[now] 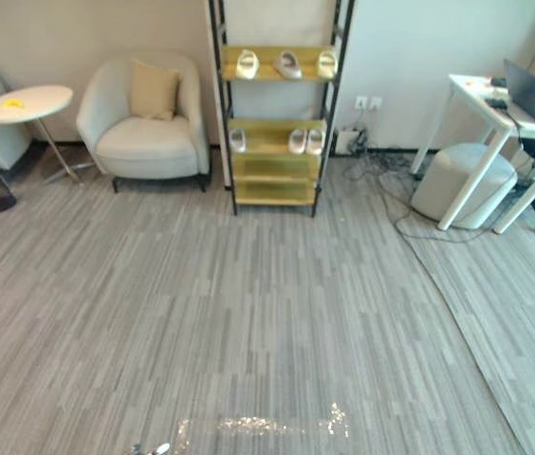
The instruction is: Organize the slippers on the shoe rack
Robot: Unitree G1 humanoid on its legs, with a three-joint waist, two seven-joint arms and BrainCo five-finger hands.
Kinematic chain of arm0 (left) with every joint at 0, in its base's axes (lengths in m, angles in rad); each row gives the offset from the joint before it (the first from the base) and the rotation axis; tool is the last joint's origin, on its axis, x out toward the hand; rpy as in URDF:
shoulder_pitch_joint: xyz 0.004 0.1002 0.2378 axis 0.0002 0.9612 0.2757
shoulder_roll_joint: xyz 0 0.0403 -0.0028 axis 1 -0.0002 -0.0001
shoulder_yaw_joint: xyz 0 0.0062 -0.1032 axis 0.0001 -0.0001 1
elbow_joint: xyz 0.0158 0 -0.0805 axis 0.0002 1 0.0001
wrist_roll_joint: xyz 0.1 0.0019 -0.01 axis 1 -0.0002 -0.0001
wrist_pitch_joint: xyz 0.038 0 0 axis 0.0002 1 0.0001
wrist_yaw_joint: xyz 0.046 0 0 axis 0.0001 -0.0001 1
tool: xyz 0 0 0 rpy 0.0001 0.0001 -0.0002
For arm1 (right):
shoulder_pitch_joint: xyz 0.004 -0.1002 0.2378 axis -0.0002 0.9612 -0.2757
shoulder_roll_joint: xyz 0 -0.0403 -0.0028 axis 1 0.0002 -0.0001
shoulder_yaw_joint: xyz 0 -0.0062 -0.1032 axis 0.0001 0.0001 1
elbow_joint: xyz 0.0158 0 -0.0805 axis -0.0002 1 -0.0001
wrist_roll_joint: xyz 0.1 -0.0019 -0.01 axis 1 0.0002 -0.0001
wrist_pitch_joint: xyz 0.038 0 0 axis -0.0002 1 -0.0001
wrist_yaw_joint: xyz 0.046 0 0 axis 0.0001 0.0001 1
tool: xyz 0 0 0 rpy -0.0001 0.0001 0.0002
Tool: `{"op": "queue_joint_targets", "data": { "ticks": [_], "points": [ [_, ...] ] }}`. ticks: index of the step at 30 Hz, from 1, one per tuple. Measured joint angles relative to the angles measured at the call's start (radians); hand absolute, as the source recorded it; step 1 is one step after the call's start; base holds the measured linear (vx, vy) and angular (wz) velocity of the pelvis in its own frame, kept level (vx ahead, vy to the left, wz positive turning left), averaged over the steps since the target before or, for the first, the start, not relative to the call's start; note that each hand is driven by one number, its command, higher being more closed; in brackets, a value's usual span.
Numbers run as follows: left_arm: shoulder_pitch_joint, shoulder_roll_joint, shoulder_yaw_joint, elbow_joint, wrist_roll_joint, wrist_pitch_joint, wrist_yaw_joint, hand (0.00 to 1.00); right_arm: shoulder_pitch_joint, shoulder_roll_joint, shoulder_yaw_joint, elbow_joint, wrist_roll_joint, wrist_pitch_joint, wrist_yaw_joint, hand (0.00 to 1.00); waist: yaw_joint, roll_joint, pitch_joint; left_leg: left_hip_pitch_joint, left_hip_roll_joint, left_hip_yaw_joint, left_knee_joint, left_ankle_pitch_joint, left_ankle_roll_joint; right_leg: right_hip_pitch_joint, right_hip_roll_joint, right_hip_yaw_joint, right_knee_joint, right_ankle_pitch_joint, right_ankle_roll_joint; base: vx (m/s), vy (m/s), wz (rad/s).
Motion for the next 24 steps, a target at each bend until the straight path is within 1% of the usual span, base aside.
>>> {"op": "queue_joint_targets", "data": {
  "ticks": [3,9,16,20,24],
  "points": [
    [-0.002,0.0,0.0,0.009,0.0,-0.001,0.0,0.0,-0.009,0.007,-0.031,0.003,-0.017,0.0,-0.002,0.0,0.0,-0.001,0.007,0.027,0.003,-0.001,-0.021,0.003,-0.004,0.023,0.004,-0.005,-0.026,0.002,0.0,0.03,-0.015,0.04],
    [-0.011,0.001,-0.001,0.017,0.004,-0.004,-0.001,0.0,-0.027,0.011,-0.035,0.005,-0.021,-0.001,-0.005,0.0,0.001,-0.002,0.013,0.029,0.006,-0.003,-0.035,0.004,-0.006,0.046,0.009,-0.012,-0.071,0.016,0.002,0.02,-0.017,0.01],
    [-0.02,0.003,-0.003,0.017,0.023,-0.005,0.0,0.0,-0.033,0.012,-0.035,0.007,-0.028,0.0,-0.005,0.0,0.002,-0.006,0.021,0.035,0.011,0.001,-0.049,0.007,-0.012,0.049,0.014,-0.011,-0.075,0.016,0.001,0.01,-0.013,-0.01],
    [-0.024,0.006,-0.009,0.016,0.038,-0.019,0.0,0.0,-0.042,0.012,-0.034,0.006,-0.058,0.0,-0.004,0.0,0.002,-0.009,0.034,0.033,0.016,0.003,-0.049,0.009,-0.015,0.046,0.019,-0.01,-0.075,0.018,-0.002,-0.03,-0.035,-0.01],
    [-0.031,0.007,-0.01,0.016,0.039,-0.019,0.0,0.0,-0.046,0.012,-0.033,0.005,-0.059,0.0,-0.004,0.0,0.003,-0.009,0.044,0.027,0.022,0.004,-0.049,0.011,-0.02,0.039,0.024,-0.01,-0.074,0.02,-0.004,-0.02,-0.04,-0.01]
  ]
}}
